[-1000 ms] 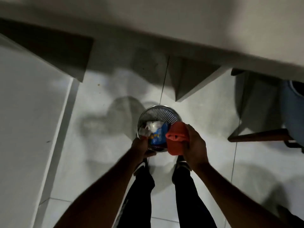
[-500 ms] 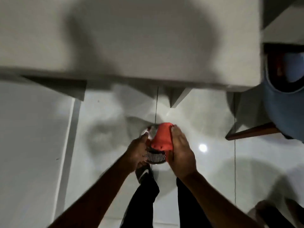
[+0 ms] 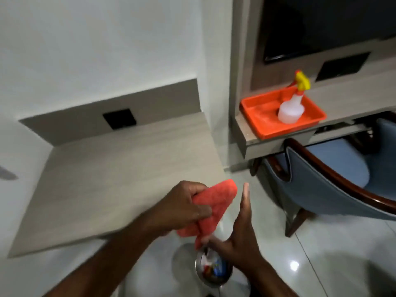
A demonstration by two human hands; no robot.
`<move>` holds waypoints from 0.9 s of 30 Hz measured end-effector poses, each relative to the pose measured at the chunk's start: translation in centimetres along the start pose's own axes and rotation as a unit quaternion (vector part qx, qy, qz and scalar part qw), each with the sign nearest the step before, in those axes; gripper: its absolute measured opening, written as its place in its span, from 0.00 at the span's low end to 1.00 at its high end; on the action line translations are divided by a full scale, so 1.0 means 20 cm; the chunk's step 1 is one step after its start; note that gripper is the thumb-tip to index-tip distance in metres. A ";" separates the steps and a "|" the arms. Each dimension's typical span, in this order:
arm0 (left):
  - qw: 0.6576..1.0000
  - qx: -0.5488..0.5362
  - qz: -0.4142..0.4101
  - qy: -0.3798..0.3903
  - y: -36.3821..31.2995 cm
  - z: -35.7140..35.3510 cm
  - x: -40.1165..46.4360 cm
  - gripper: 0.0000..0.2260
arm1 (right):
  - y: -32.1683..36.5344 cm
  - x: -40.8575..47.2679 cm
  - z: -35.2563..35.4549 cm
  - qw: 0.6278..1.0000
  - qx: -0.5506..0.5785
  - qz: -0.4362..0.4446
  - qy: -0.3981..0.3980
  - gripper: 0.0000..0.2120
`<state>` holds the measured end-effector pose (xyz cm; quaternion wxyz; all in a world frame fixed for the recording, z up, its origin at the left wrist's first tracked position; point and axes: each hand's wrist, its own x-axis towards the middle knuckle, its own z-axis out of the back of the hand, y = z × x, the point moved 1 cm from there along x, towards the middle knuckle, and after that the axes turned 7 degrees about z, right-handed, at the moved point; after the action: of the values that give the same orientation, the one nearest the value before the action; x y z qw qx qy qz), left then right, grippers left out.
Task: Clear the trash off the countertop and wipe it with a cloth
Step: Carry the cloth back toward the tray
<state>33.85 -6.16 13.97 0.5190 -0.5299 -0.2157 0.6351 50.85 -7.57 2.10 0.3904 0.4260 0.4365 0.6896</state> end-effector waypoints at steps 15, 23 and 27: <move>0.996 0.014 -0.015 -0.088 -0.82 0.10 1.50 0.16 | -0.44 1.04 0.88 0.951 0.225 -0.165 -0.130 0.08; 0.905 0.293 -0.162 -0.261 -0.80 -0.06 2.25 0.07 | -0.87 1.64 1.16 0.963 0.005 -0.166 -0.210 0.19; 0.890 0.398 -0.136 -0.173 -0.76 -0.11 2.43 0.11 | -1.00 1.84 1.12 0.970 -0.076 -0.168 -0.159 0.16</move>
<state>47.31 41.92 3.84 0.7222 -0.1257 -0.1013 0.6725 62.77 38.35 -1.76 0.5962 0.4198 0.3804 0.5689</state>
